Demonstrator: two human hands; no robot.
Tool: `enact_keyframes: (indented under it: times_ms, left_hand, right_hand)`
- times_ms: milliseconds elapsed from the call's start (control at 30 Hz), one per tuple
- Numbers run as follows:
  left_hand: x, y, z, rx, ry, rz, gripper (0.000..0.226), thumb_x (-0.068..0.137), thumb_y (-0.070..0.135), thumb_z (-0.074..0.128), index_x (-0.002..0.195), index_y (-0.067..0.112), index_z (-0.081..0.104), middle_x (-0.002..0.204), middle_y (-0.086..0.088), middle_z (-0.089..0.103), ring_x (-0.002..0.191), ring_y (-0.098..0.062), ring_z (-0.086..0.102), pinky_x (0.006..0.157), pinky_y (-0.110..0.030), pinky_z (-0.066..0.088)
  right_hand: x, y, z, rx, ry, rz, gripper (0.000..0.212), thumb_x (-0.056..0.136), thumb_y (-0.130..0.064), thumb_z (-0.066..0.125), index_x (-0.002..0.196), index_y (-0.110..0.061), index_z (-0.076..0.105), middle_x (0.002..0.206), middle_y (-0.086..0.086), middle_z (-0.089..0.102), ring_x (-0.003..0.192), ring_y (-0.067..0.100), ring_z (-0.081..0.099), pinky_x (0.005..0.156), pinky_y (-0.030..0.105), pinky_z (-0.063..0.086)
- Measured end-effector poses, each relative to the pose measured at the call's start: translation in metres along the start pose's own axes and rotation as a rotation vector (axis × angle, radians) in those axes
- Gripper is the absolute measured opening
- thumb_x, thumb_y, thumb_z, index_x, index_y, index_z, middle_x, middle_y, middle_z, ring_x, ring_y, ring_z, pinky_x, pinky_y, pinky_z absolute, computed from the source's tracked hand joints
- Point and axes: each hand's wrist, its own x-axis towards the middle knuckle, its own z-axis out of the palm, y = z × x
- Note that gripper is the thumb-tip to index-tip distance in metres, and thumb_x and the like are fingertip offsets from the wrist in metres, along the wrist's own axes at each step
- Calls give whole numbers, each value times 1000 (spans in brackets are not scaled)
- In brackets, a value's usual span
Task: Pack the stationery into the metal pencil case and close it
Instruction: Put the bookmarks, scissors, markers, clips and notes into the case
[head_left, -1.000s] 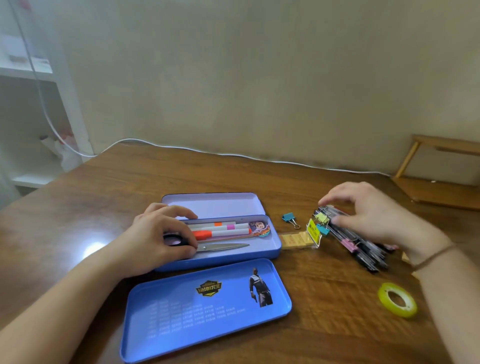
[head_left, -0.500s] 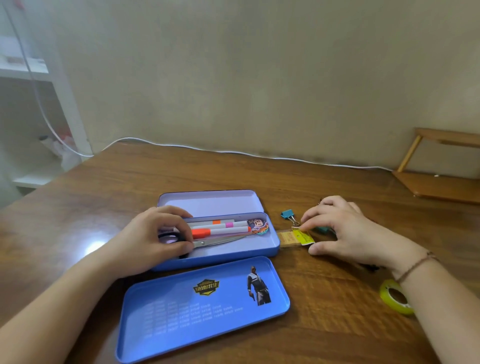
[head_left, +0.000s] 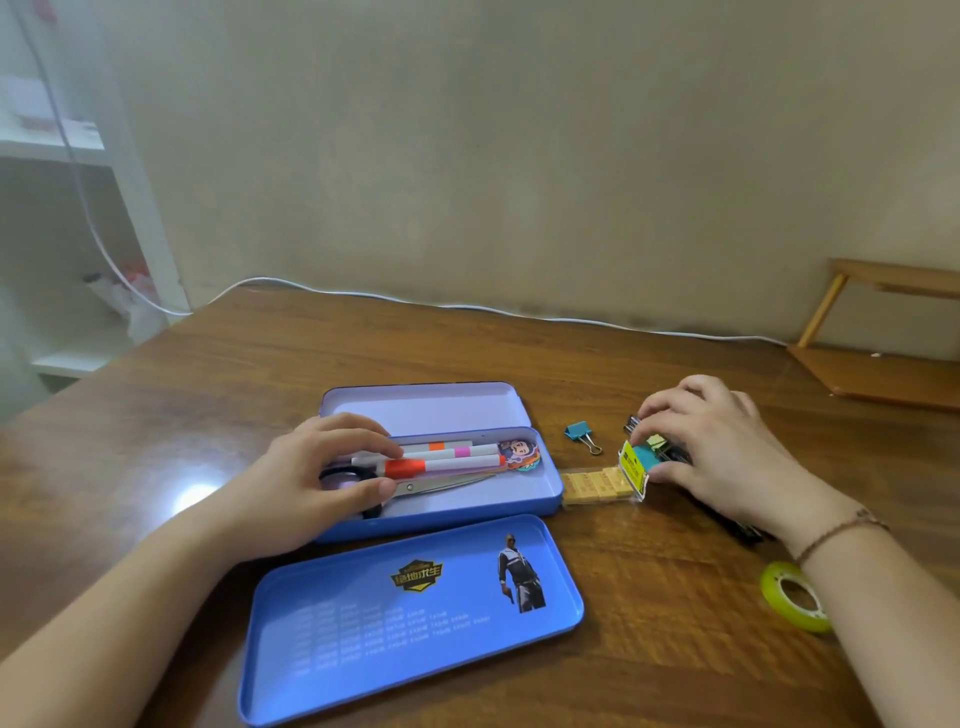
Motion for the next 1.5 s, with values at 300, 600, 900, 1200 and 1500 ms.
enact_keyframes:
  times_ms: [300,600,900,1200,1500]
  left_hand:
    - [2,0,-1,6,-5,-1,42,75,65,59,107,41,70,115,25,61,117,-1,53,103,-33,43]
    - [2,-3,0,8,-6,-14,41,75,66,58,107,42,68,116,26,60,116,-3,53,105,-41,42]
    - [4,-5,1,-5,-4,-24,39,74,65,57,108,46,64,117,28,57,116,-5,52,106,-49,38]
    - [4,-7,2,-10,5,-29,38,74,64,57,106,44,65,116,25,59,116,-6,53,104,-50,39]
    - [5,-9,3,2,2,-25,37,76,63,57,106,44,64,117,24,60,116,-7,53,104,-51,39]
  right_hand:
    - [-2,-31,-21,660,428,134,27,77,-7,76,92,-28,70,80,-7,69,73,9,65,61,8,48]
    - [43,-98,3,722,76,143,9,73,-28,83,76,-26,74,74,-6,65,66,12,53,57,29,44]
    - [48,-100,13,300,201,80,26,76,-38,77,93,-38,57,101,-14,56,101,11,45,76,30,44]
    - [69,-50,-10,-15,-254,135,31,86,-43,61,117,-47,60,122,-5,54,115,21,49,99,43,45]
    - [55,-53,-19,102,1,44,15,79,-36,76,84,-36,61,88,-11,57,86,15,55,75,28,46]
